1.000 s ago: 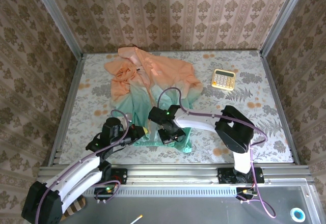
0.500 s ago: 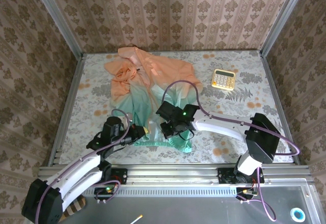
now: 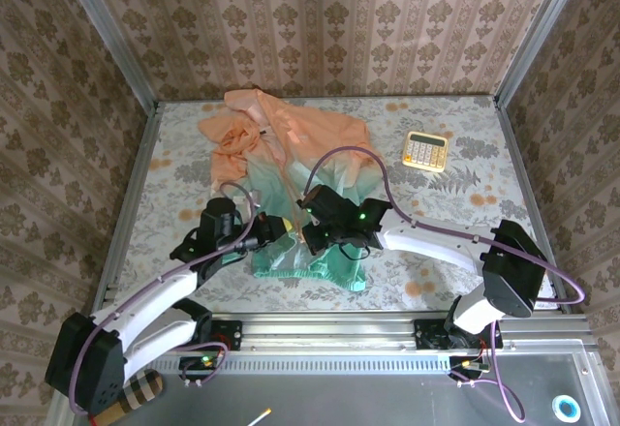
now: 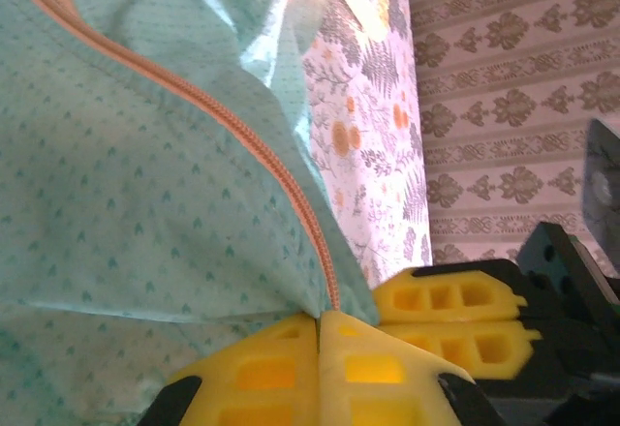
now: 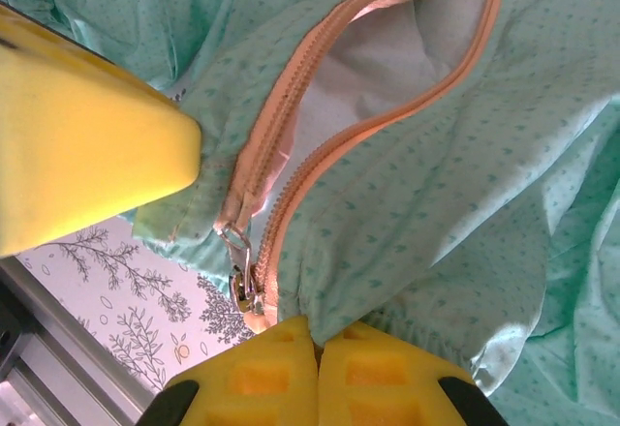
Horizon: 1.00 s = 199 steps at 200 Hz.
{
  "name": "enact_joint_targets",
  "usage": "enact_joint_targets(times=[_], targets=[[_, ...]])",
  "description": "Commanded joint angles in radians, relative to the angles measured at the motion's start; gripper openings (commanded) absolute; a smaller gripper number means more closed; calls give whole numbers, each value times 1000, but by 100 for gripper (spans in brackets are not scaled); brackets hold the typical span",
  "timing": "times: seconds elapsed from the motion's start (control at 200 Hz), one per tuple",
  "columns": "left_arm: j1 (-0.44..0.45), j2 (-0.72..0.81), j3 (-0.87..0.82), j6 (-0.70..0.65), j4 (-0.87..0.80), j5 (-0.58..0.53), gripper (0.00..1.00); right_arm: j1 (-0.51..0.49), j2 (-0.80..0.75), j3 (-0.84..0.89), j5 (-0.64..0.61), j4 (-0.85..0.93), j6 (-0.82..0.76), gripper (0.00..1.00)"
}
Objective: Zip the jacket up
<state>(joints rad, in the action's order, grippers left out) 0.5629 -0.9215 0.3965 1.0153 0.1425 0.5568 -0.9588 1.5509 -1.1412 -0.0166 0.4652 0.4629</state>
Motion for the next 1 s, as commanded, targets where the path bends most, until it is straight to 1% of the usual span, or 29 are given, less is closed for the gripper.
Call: enact_joint_targets(times=[0.0,0.195,0.285,0.405,0.625,0.645,0.835,0.99], targets=[[35,7,48,-57,-13,41,0,12,-20,9,-28,-32,-17,0],[117,7,65,-79,-60,66,0,26,-33,26,-35,-71,-10,0],[121,29,69,-96,-116,50,0,34,-45,41,-35,-95,-8,0],[86,87,77,-119,-173,16,0,43,-78,71,-20,-141,-10,0],[-13,126,73,-118,-137,42,0,69,-152,168,42,-262,-8,0],[-18,125,73,-121,-129,45,0,73,-186,177,48,-274,-8,0],[-37,118,69,-142,-33,55,0,114,-256,241,118,-345,-5,0],[-38,118,68,-173,39,41,0,135,-288,262,152,-357,-6,0]])
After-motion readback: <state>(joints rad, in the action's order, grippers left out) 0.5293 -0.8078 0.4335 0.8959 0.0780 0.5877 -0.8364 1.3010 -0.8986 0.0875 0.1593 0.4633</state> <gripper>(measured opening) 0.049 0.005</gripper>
